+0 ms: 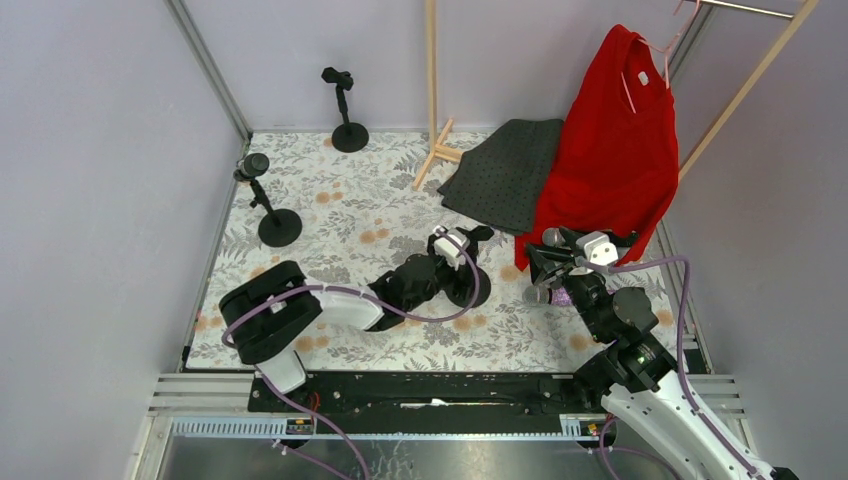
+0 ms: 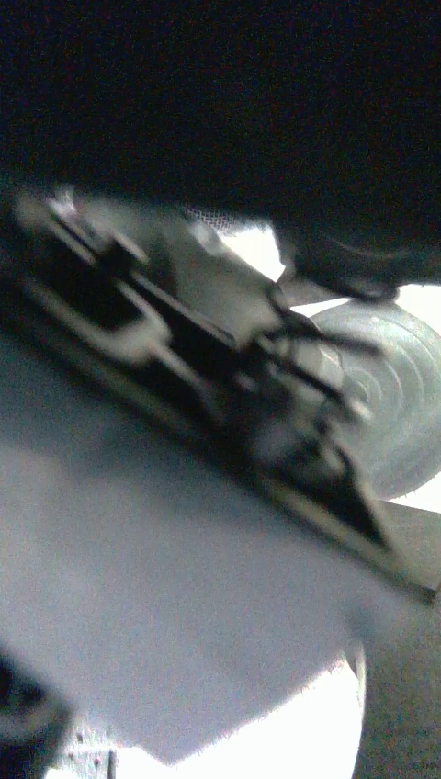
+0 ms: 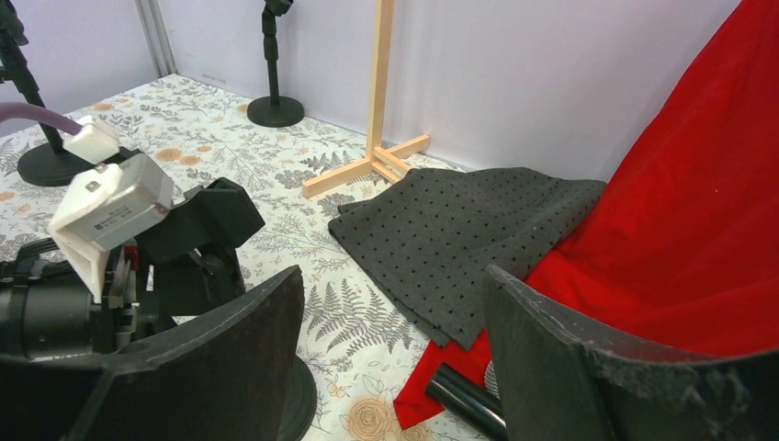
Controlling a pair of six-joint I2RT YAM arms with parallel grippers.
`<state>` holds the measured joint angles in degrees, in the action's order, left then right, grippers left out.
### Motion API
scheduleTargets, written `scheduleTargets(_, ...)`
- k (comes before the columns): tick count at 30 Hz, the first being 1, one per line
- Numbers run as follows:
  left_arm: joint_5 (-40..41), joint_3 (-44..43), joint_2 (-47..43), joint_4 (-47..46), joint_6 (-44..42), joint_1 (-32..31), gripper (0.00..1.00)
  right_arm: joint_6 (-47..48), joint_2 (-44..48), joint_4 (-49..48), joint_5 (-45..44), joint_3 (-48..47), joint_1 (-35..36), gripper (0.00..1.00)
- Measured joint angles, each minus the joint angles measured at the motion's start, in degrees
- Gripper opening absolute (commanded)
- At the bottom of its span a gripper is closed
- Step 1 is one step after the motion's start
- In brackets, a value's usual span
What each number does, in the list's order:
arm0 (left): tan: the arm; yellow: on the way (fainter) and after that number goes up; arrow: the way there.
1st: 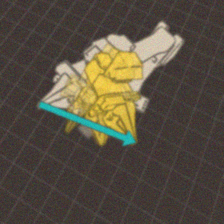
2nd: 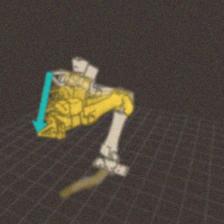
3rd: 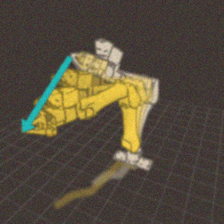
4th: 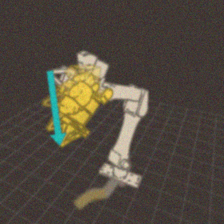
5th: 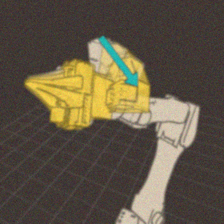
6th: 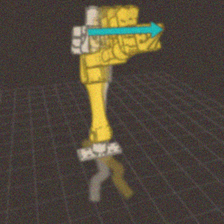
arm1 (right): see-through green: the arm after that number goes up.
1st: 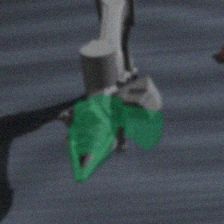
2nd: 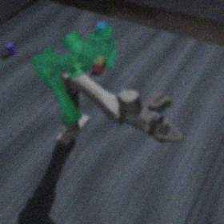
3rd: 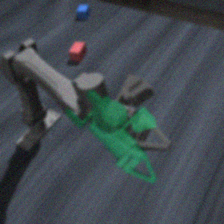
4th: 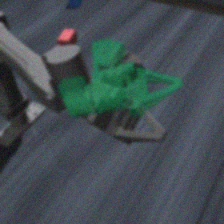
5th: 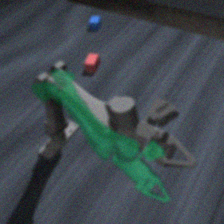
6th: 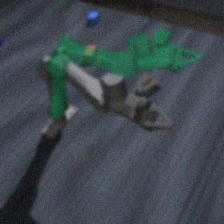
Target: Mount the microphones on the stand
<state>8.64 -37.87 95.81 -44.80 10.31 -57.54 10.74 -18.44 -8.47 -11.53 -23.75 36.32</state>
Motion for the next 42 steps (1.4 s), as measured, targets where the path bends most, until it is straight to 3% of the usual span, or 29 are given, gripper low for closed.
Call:
scheduleTargets(11,-0.55,10.14,-14.8,1.42,-1.99,-0.07,0.8,0.02,0.46,0.0,0.0,0.33,0.0,0.77)
scheduleTargets(19,9.16,12.11,-19.47,5.9,-3.23,1.36,0.82,0.04,0.66,0.0,0.0,0.59,0.0,0.77)
scheduleTargets(24,11.74,1.79,-12.33,8.92,-3.85,11.32,0.82,0.02,0.94,0.0,-0.02,0.7,0.0,0.77)
scheduleTargets(31,11.37,-13.92,1.44,5.31,-4.48,26.45,0.82,0.02,1.38,0.04,-0.02,0.92,0.0,0.77)
scheduleTargets(42,1.38,-37.62,27.28,2.71,-1.01,43.67,0.81,0.28,1.42,0.07,-0.07,1.16,0.0,0.78)
